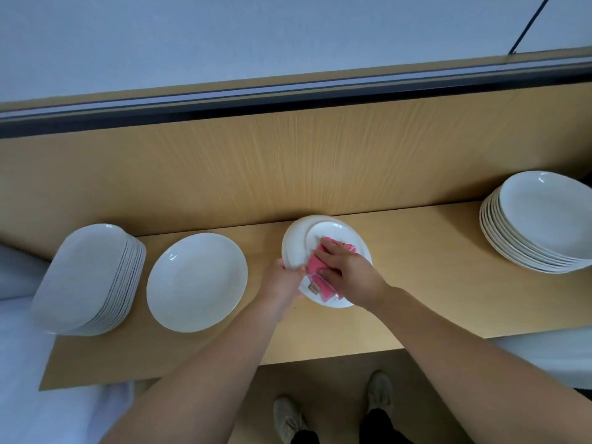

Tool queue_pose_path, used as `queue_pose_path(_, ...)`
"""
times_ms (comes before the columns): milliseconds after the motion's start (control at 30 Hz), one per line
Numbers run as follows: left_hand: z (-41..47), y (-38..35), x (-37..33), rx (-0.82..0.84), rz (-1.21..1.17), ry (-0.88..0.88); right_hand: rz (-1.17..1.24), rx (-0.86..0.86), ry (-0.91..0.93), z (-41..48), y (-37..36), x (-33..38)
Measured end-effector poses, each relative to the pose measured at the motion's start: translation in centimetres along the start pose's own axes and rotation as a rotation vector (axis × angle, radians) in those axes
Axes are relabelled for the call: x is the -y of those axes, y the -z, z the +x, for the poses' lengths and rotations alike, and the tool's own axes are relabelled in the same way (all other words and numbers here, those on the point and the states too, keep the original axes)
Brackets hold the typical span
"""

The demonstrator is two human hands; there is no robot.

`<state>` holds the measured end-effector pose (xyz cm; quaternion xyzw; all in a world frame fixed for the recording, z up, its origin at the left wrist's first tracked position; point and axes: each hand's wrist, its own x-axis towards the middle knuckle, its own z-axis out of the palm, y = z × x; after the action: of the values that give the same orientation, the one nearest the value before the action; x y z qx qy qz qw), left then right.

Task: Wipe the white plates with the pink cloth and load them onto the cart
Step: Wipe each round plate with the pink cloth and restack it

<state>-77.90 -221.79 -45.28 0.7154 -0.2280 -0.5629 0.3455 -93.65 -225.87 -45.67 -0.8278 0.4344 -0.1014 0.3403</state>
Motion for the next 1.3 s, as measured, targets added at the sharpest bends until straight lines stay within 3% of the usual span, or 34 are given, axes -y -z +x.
queue_pose_path(200, -0.1, -0.3, 0.4, -0.024, -0.062, 0.015, 0.058, 0.128, 0.036, 1.8, 2.3, -1.4)
queue_pose_path(367, -0.1, -0.8, 0.6, -0.07, -0.087, 0.023, -0.219, 0.148, -0.075, 3.0, 3.4, -2.8)
queue_pose_path(633, 0.1, -1.2, 0.3, -0.126, -0.086, -0.005, -0.063, 0.032, -0.1, 1.4, 4.5, -5.5)
queue_pose_path(933, -1.2, -1.6, -0.2, 0.006, -0.322, -0.043, -0.089, 0.033, -0.109, -0.5, 6.3, -6.2)
queue_pose_path(1133, -3.3, -1.0, -1.9, -0.023, -0.288, -0.112, 0.119, 0.024, -0.083, -1.5, 9.2, -2.7)
queue_pose_path(1300, -6.1, 0.6, -3.7, -0.079, -0.201, -0.251, 0.219, 0.095, 0.044, -1.2, 10.4, 0.2)
